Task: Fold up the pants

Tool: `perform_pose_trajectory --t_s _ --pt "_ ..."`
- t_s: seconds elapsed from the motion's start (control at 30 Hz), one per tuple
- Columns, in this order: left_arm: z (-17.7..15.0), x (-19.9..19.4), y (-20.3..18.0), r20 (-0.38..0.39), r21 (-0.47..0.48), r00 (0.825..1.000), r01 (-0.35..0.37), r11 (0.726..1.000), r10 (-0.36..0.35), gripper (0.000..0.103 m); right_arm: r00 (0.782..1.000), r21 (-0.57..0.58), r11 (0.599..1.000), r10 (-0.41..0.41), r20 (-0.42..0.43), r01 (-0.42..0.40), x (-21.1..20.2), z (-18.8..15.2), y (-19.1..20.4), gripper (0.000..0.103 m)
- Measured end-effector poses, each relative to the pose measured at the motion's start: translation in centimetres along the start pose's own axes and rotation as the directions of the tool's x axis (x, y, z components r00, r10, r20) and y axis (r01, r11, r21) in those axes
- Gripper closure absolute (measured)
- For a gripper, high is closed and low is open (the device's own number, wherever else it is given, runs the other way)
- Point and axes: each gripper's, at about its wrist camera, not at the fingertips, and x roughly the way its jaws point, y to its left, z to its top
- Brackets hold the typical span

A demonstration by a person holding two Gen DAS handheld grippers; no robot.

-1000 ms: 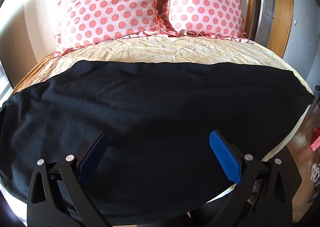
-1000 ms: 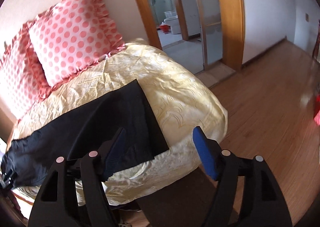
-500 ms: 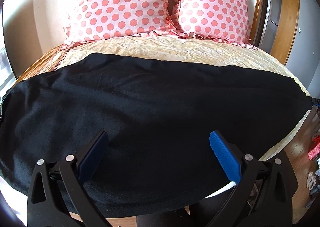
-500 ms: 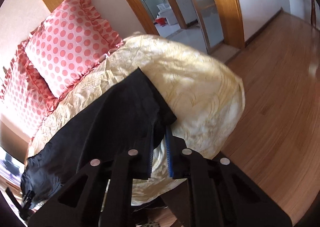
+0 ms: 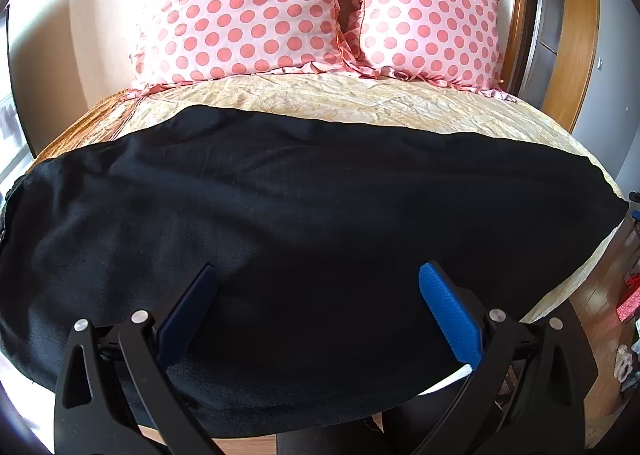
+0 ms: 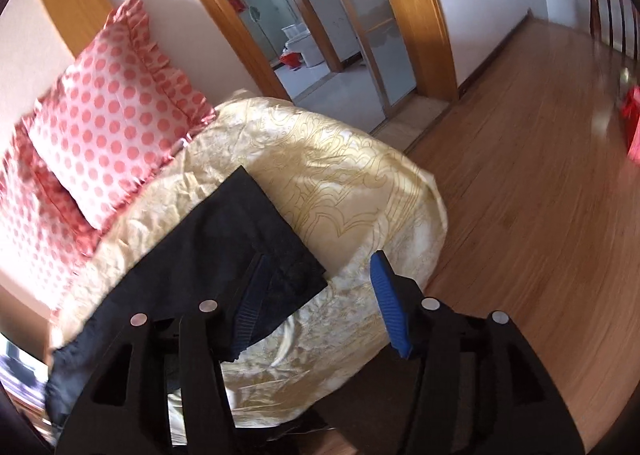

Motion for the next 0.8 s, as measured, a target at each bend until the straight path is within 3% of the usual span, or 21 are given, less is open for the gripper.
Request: perform_pose_trajectory --t_s 0.23,0.37,0.53,0.8 --pt "-0.3 -0.1 0.2 0.007 0.011 1.000 -0.001 1.000 0.001 0.002 0.996 0.072 0.995 0.070 -0.055 -0.066 1.7 -1.1 -0.1 0.055" --pt "-0.5 -0.4 0.8 0.011 -0.002 1.000 -0.009 1.000 0.009 0.002 0.998 0.054 0.998 0.039 -0.048 -0.036 1.8 -1.5 0.5 0.055" --pt "-0.7 -0.7 1.7 0.016 -0.028 1.000 -0.016 0.999 0.017 0.002 0.999 -0.014 0.999 -0.036 -0.012 0.036 1.4 -2.2 1.5 0.070" --pt "-1.0 -0.9 2.8 0.017 -0.049 1.000 -0.019 0.999 0.019 0.002 0.998 -0.136 0.988 -0.067 0.020 0.069 1.5 -2.6 4.0 0.071"
